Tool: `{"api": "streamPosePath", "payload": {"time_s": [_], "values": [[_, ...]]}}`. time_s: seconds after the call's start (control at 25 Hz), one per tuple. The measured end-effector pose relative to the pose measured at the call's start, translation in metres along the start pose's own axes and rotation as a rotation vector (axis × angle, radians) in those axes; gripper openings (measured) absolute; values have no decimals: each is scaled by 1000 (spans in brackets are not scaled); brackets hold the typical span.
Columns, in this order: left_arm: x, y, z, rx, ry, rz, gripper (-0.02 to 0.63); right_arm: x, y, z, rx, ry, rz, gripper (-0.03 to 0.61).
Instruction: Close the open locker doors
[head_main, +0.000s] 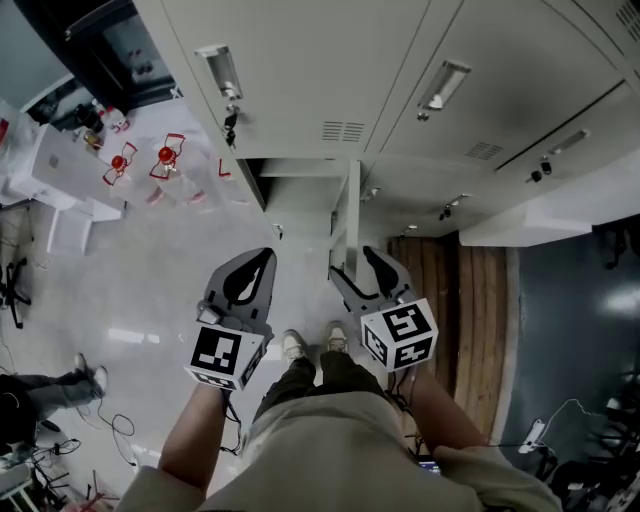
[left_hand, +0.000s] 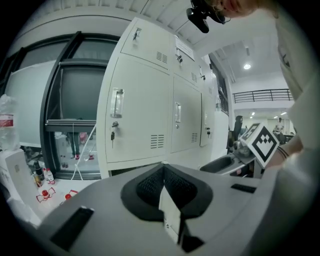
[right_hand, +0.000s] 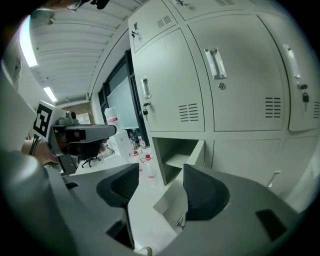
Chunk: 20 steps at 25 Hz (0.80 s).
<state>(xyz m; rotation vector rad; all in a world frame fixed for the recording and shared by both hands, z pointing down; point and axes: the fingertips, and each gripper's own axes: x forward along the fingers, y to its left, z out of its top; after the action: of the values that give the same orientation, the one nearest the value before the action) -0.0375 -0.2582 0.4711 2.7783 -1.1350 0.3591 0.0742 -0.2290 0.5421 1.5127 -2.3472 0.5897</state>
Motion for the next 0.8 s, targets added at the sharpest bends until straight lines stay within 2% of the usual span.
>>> {"api": "streamPosePath", "payload": {"time_s": [0.4, 0.64, 0.8], "values": [[20, -7, -82, -50, 114, -55, 6, 29, -15, -64, 98, 54, -52, 278], [19, 0, -95, -56, 127, -50, 6, 36, -14, -73, 120, 62, -38, 225], [16, 11, -91, -61, 114, -31, 6, 42, -6, -72, 101, 91, -18, 242]]}}
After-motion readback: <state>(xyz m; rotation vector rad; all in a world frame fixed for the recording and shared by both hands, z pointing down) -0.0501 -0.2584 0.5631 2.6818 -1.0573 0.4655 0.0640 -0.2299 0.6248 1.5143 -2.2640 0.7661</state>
